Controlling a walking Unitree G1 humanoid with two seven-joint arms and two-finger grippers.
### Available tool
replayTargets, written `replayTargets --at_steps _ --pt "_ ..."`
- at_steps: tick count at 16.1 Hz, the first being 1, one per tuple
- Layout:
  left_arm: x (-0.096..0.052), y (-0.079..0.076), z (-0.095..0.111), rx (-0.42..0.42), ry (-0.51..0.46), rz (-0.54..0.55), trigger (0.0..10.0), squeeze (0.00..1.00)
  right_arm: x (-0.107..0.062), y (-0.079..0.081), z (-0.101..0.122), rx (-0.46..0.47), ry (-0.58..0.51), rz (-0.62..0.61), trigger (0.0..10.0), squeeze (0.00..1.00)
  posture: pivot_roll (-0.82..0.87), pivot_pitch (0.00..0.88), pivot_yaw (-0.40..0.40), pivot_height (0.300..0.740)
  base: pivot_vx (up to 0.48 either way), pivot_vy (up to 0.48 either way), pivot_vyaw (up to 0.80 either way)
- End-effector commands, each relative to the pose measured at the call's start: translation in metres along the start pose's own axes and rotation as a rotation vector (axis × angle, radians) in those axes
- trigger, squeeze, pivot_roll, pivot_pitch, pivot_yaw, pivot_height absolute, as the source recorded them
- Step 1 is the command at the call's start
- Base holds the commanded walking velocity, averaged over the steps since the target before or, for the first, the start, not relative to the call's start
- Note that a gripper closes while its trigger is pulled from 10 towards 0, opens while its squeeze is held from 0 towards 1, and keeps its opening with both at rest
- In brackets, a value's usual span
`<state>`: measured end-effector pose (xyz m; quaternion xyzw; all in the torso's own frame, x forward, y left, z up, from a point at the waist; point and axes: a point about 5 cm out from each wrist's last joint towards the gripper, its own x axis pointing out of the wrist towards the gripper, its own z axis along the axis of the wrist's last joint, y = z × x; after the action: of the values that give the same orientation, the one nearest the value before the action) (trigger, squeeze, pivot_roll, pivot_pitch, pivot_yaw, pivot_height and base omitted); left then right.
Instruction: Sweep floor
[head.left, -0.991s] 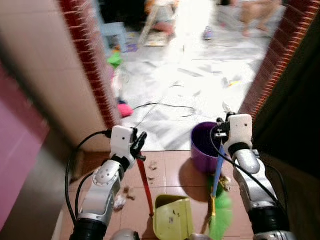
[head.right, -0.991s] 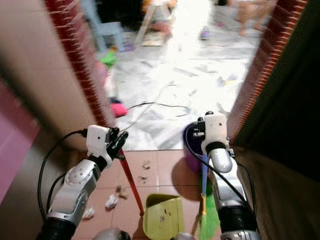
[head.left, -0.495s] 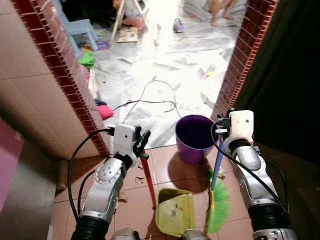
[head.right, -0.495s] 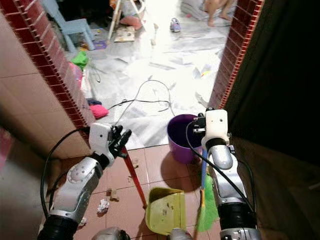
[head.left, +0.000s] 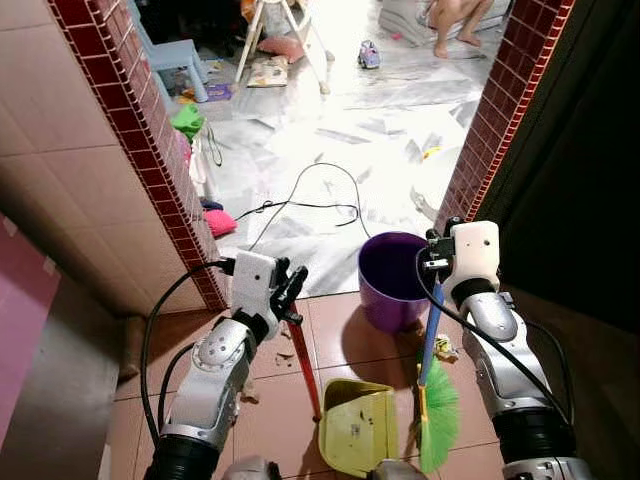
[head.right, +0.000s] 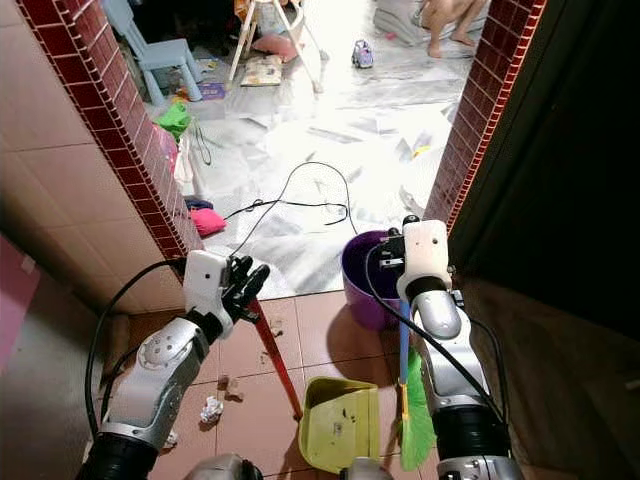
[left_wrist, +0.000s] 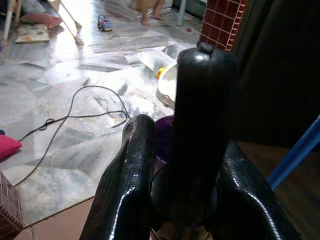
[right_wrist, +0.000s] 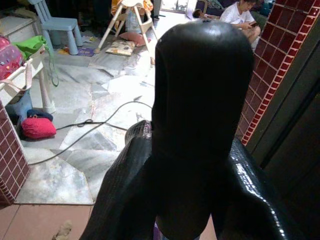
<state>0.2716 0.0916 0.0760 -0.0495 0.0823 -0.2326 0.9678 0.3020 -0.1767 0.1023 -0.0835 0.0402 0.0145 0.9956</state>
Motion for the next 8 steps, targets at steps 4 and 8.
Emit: replayTargets --at_steps 4,8 --pt "-0.002 -0.009 -0.002 -0.005 0.017 -0.07 10.0 0.0 0.002 0.004 -0.004 0.018 0.032 0.015 10.0 0.0 -0.13 0.0 0.048 0.74 0.0 0.399 0.0" --pt "-0.005 -0.016 -0.005 0.0 0.042 -0.117 10.0 0.0 0.004 0.006 -0.005 0.015 0.043 0.02 10.0 0.0 -0.12 0.0 0.049 0.74 0.0 0.435 -0.11"
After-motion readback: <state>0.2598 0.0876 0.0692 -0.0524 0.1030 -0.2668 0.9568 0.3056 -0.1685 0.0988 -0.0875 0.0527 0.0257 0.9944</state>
